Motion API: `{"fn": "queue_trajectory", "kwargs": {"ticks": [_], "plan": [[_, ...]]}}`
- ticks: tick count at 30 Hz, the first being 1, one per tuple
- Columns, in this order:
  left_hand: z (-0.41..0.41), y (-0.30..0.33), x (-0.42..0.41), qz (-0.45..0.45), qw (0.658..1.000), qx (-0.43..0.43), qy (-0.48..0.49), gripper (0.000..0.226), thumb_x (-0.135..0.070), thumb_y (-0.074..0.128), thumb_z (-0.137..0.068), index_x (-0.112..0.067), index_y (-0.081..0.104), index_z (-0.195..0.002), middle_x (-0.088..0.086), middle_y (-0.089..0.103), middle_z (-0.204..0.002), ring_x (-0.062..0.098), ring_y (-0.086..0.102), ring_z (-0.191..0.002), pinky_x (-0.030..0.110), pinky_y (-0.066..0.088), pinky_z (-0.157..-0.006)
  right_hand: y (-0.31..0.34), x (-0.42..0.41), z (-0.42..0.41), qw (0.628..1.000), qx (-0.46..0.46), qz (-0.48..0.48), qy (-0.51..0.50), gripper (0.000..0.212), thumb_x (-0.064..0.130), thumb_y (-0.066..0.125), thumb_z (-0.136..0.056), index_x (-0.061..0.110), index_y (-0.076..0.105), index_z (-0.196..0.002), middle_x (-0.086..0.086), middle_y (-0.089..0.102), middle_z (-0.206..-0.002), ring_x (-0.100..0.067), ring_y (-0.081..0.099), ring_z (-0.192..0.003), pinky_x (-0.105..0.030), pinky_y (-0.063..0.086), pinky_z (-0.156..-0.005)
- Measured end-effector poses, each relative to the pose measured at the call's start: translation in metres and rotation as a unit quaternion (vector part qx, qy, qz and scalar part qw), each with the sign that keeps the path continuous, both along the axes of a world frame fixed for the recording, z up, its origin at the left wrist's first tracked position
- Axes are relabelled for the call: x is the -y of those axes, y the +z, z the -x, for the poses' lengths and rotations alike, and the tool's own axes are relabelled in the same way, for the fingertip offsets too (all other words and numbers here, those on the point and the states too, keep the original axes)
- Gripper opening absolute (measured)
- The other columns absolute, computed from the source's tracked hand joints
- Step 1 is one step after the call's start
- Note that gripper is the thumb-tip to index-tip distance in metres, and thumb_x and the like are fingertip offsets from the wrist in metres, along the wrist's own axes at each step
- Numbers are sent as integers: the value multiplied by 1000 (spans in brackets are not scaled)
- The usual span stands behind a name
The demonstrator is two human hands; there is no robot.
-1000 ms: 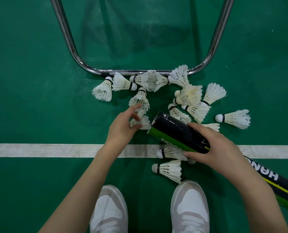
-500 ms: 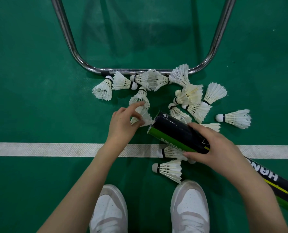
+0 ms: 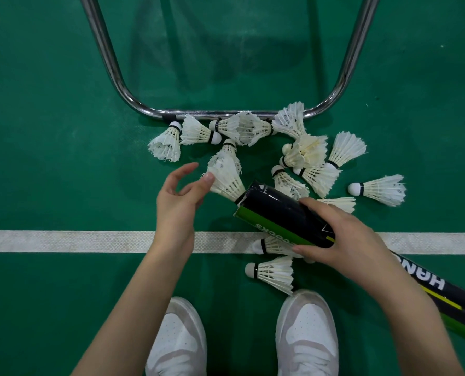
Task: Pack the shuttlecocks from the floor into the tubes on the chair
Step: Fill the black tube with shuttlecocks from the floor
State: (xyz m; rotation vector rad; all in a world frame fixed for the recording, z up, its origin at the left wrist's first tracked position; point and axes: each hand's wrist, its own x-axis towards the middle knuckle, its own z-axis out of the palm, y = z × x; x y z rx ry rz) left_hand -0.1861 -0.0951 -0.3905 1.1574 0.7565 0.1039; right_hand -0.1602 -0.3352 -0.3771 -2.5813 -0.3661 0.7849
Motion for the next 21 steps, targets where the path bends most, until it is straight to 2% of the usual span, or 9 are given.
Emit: {"fn": "queue_trajectory", "kwargs": {"ticks": [2, 5, 7, 9, 10, 12, 14, 18, 21], "plan": [[2, 0, 7, 29, 1000, -10, -7, 37, -17, 72, -69, -22, 59, -104, -7, 70, -68, 1, 61, -67, 23, 42, -79, 1, -1, 0, 1000, 3, 0, 1, 75, 55, 69, -68, 49, 30, -132, 17, 51, -124, -11, 48, -110, -33, 46, -84], [8, -1, 20, 20, 998, -26, -52, 34, -16, 71, -74, -22, 59, -105, -6, 70, -69, 2, 64, -73, 23, 43, -83, 2, -2, -1, 1000, 4, -5, -2, 76, 53, 70, -68, 48, 31, -132, 16, 51, -124, -11, 47, -111, -33, 45, -85], [12, -1, 27, -16, 996, -20, -88, 31, -14, 69, -79, -20, 58, -108, -8, 67, -63, 1, 64, -75, 15, 45, -82, 2, -2, -2, 1000, 4, -4, -3, 76, 52, 70, -68, 48, 30, -133, 16, 51, -124, -11, 46, -111, -33, 45, -85], [16, 0, 27, -91, 989, -8, -118, 25, -16, 67, -84, -22, 58, -107, -9, 67, -63, 0, 64, -76, 9, 45, -76, 2, -2, -2, 1000, 6, 3, 1, 76, 53, 70, -69, 48, 30, -133, 16, 51, -124, -11, 46, -111, -32, 45, -84], [18, 0, 25, -140, 981, -2, -134, 22, -19, 66, -85, -25, 58, -105, -10, 69, -67, 0, 64, -79, 13, 46, -79, 2, -2, -2, 1000, 7, 6, 2, 75, 53, 70, -69, 48, 30, -133, 16, 51, -124, -12, 47, -110, -33, 45, -83], [21, -1, 21, -247, 953, 13, -174, 18, -28, 65, -87, -33, 58, -103, -19, 68, -77, 2, 64, -90, 31, 45, -94, 3, -1, -1, 1000, 7, 8, 1, 75, 54, 69, -69, 48, 30, -133, 16, 51, -123, -12, 47, -110, -34, 46, -83], [22, 1, 20, -299, 932, 30, -202, 21, -35, 63, -86, -39, 56, -105, -26, 66, -84, 3, 62, -98, 40, 40, -101, 2, -2, 0, 1000, 4, 5, 0, 76, 54, 69, -68, 49, 29, -133, 16, 51, -124, -12, 47, -111, -36, 46, -85], [20, 7, 25, -208, 949, 30, -233, 38, -23, 71, -80, -37, 52, -111, -15, 70, -80, 0, 62, -93, 15, 42, -89, 3, -5, 0, 1000, -1, -9, 6, 75, 54, 69, -68, 49, 30, -132, 18, 50, -122, -9, 47, -109, -35, 46, -84], [21, 6, 31, -190, 946, 37, -260, 51, -16, 75, -76, -34, 50, -116, -14, 72, -93, 5, 65, -91, 14, 46, -86, 5, -5, 0, 1000, -8, -22, 3, 74, 53, 70, -68, 50, 31, -130, 20, 50, -118, -8, 47, -106, -35, 46, -84]]}}
